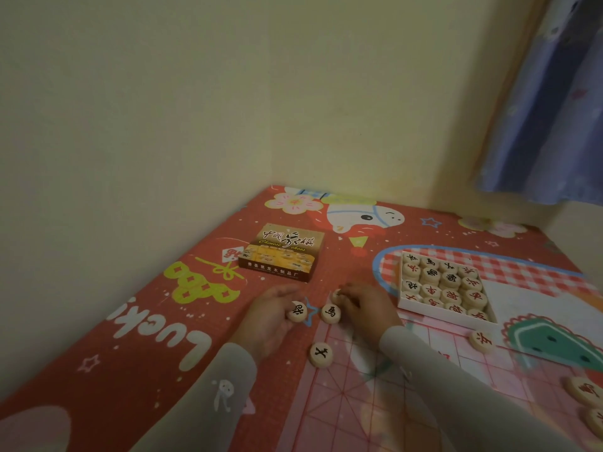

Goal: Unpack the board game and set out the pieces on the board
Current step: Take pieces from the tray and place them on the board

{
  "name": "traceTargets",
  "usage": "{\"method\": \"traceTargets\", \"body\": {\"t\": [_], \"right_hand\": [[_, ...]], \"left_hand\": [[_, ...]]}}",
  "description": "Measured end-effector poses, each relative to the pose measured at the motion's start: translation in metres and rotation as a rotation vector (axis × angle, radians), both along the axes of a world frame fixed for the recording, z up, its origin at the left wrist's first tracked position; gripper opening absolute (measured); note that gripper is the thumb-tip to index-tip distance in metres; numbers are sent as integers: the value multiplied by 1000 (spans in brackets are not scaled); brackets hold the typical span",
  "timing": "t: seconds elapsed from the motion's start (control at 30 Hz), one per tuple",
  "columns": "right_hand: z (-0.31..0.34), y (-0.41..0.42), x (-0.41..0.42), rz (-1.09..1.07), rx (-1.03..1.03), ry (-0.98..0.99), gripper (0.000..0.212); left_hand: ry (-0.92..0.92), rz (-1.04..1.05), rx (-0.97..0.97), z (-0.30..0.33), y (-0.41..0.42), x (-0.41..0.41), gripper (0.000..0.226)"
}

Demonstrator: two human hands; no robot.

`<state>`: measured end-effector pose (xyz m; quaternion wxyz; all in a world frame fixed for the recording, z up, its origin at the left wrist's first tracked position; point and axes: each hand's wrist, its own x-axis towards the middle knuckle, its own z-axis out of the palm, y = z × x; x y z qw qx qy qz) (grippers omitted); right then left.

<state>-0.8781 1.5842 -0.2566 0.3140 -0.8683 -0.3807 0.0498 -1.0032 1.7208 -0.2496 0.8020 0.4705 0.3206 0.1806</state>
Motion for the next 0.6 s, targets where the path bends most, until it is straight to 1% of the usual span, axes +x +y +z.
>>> {"method": "traceTargets", "body": {"t": [0.07,0.13,0.23,0.33,0.43,0.53,0.6], "right_hand": [[4,-3,-3,-7,52,-34,25],[9,-4,-8,-9,117,-46,22],[15,-7,-23,77,188,-71,20],[20,-8,-39,200,151,-30,33],[23,-12,-53,241,116,-26,42],[24,-20,-64,218,150,-22,39],[23,-27,-71,192,182,-20,35]], "left_hand": [[0,-7,10,1,-2,-1,34],[0,-20,35,2,-4,-1,36],[-20,-50,47,8,-12,-3,40],[-34,-81,46,17,-22,-7,42],[3,-138,106,24,-33,-11,45],[23,-180,147,26,-41,-17,45],[21,-195,154,29,-47,-23,37]]}}
